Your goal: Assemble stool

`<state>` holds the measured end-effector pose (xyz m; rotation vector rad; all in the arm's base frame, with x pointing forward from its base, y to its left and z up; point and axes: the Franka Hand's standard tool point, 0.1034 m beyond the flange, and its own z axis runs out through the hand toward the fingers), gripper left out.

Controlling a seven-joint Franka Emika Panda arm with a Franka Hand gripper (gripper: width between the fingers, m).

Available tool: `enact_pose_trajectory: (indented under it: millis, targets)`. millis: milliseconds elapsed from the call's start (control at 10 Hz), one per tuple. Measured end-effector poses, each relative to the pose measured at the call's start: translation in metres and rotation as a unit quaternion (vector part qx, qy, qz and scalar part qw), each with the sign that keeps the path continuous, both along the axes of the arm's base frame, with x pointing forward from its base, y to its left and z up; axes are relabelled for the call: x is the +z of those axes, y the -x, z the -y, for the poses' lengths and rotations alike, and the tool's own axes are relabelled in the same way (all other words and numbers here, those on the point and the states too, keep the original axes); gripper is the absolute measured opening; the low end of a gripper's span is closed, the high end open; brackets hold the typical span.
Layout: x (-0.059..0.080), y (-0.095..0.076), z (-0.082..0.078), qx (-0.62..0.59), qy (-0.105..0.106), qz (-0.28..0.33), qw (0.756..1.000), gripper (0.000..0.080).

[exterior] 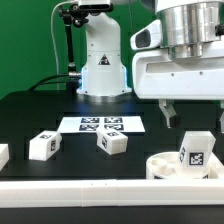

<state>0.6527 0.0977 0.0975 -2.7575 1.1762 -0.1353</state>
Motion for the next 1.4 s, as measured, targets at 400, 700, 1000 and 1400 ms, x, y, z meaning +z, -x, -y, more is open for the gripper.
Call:
enact_pose_trajectory:
  millis: [400,700,1000,1400]
  targets:
    - [-0.0006,0.0002,0.0014,0.151,0.022,0.014,0.988,0.0649]
    - [0.0009,0.0002,0.0028,0.358,0.059,0.03,0.931,0.0649]
    - [-0.0007,0.0005,0.0049,0.476,0.076,0.041,0.875,0.0649]
    - [-0.0012,-0.0004,0.0064,0.59,0.107,0.045,0.799,0.0649]
